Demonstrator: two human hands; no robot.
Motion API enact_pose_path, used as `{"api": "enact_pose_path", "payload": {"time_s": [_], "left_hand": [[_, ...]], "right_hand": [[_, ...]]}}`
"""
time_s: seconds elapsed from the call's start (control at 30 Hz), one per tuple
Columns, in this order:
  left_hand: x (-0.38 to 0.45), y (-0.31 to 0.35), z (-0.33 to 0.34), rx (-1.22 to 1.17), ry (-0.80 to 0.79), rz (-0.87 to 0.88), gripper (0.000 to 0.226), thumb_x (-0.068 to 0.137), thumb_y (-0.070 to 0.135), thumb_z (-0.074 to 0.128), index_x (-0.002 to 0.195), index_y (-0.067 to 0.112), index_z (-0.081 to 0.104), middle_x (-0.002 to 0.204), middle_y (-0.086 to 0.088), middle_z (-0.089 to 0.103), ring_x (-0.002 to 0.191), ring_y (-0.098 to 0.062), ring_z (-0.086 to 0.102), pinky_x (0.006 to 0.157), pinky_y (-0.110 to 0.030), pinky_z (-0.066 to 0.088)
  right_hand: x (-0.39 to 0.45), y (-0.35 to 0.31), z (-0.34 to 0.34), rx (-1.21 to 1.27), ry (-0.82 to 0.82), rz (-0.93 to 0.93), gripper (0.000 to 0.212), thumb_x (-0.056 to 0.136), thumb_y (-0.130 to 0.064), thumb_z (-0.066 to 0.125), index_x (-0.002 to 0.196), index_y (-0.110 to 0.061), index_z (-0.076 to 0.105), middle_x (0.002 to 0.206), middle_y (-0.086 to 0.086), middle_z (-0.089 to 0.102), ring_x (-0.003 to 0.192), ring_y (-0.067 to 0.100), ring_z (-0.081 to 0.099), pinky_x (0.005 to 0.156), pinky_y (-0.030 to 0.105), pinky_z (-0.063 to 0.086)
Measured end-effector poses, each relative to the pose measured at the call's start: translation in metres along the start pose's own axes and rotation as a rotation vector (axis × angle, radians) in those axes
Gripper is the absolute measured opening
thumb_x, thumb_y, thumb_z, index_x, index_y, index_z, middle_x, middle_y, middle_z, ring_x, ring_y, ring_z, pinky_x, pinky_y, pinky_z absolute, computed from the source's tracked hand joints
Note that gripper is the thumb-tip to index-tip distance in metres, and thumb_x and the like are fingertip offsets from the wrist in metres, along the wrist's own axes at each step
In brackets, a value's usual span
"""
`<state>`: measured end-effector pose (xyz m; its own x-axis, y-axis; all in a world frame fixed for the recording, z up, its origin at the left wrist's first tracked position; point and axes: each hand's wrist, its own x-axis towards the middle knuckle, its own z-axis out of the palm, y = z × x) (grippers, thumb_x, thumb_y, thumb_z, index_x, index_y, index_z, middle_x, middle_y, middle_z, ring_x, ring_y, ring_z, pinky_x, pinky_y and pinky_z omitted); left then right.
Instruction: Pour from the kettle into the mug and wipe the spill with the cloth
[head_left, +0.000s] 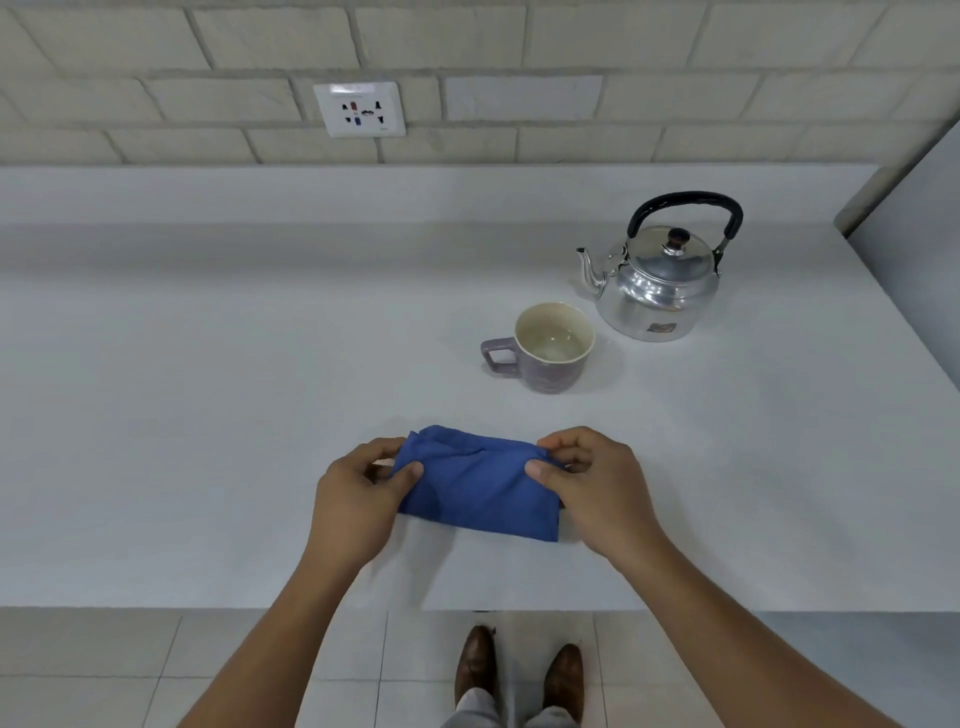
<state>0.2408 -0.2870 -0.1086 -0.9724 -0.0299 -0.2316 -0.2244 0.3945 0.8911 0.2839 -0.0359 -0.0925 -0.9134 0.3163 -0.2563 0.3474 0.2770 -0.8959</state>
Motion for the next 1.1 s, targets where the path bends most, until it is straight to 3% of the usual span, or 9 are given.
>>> {"api": "enact_pose_path", "payload": {"time_s": [0.17, 0.33, 0.47, 0.63, 0.77, 0.9, 1.0, 1.1], "left_hand": [[0.022, -0.001, -0.043, -0.041, 0.106, 0.006, 0.018, 0.091, 0.017, 0.075, 0.104, 0.029, 0.079, 0.093, 0.019, 0.081, 0.084, 0.000, 0.076, 0.075, -0.022, 0.056], [0.049, -0.005, -0.079, 0.032, 0.179, 0.002, 0.018, 0.089, 0.018, 0.077, 0.101, 0.032, 0.077, 0.094, 0.019, 0.080, 0.087, -0.004, 0.075, 0.076, -0.024, 0.057], [0.069, -0.016, -0.097, 0.108, 0.205, -0.033, 0.018, 0.087, 0.022, 0.079, 0.105, 0.027, 0.077, 0.098, 0.010, 0.078, 0.093, -0.016, 0.074, 0.082, -0.032, 0.058], [0.084, -0.029, -0.103, 0.248, 0.219, -0.038, 0.028, 0.087, 0.024, 0.080, 0.114, 0.019, 0.075, 0.098, 0.004, 0.075, 0.091, -0.021, 0.071, 0.080, -0.030, 0.052], [0.087, -0.039, -0.101, 0.349, 0.209, 0.001, 0.034, 0.086, 0.023, 0.082, 0.118, 0.016, 0.073, 0.091, 0.003, 0.072, 0.079, -0.014, 0.065, 0.071, -0.020, 0.045], [0.088, -0.045, -0.101, 0.403, 0.227, 0.059, 0.042, 0.083, 0.023, 0.085, 0.121, 0.015, 0.069, 0.100, 0.001, 0.071, 0.075, -0.007, 0.061, 0.067, -0.012, 0.040], [0.086, -0.045, -0.100, 0.462, 0.246, 0.152, 0.050, 0.083, 0.021, 0.085, 0.128, 0.016, 0.065, 0.117, -0.003, 0.065, 0.080, -0.013, 0.061, 0.070, -0.017, 0.041], [0.079, -0.038, -0.096, 0.476, 0.248, 0.314, 0.043, 0.088, 0.019, 0.078, 0.129, 0.017, 0.064, 0.120, 0.000, 0.060, 0.093, -0.017, 0.060, 0.077, -0.026, 0.047]], "right_hand": [[0.029, -0.029, 0.038, 0.023, -0.068, -0.016, 0.018, 0.077, -0.017, 0.083, 0.089, -0.027, 0.074, 0.086, -0.007, 0.075, 0.083, 0.009, 0.072, 0.080, 0.036, 0.061], [0.057, -0.049, 0.080, -0.005, -0.124, -0.059, 0.018, 0.078, -0.018, 0.082, 0.089, -0.025, 0.071, 0.087, -0.002, 0.075, 0.085, 0.014, 0.072, 0.084, 0.039, 0.060], [0.075, -0.055, 0.107, -0.041, -0.138, -0.054, 0.019, 0.076, -0.018, 0.084, 0.092, -0.021, 0.073, 0.087, -0.001, 0.075, 0.085, 0.015, 0.072, 0.079, 0.031, 0.059], [0.088, -0.054, 0.128, -0.146, -0.126, -0.083, 0.019, 0.077, -0.019, 0.085, 0.093, -0.018, 0.075, 0.080, -0.006, 0.070, 0.079, 0.012, 0.068, 0.066, 0.015, 0.050], [0.090, -0.046, 0.133, -0.237, -0.110, -0.105, 0.021, 0.078, -0.018, 0.084, 0.093, -0.015, 0.071, 0.082, -0.003, 0.067, 0.078, 0.017, 0.066, 0.069, 0.024, 0.054], [0.087, -0.042, 0.132, -0.349, -0.073, -0.231, 0.029, 0.081, -0.023, 0.081, 0.098, -0.021, 0.057, 0.090, -0.002, 0.060, 0.072, 0.013, 0.058, 0.058, 0.023, 0.042], [0.081, -0.041, 0.131, -0.427, -0.044, -0.332, 0.024, 0.086, -0.027, 0.076, 0.092, -0.025, 0.053, 0.090, -0.008, 0.051, 0.067, 0.007, 0.054, 0.058, 0.025, 0.046], [0.071, -0.041, 0.129, -0.409, -0.054, -0.380, 0.017, 0.088, -0.028, 0.073, 0.088, -0.024, 0.056, 0.085, -0.012, 0.045, 0.068, 0.007, 0.053, 0.062, 0.025, 0.048]]}}
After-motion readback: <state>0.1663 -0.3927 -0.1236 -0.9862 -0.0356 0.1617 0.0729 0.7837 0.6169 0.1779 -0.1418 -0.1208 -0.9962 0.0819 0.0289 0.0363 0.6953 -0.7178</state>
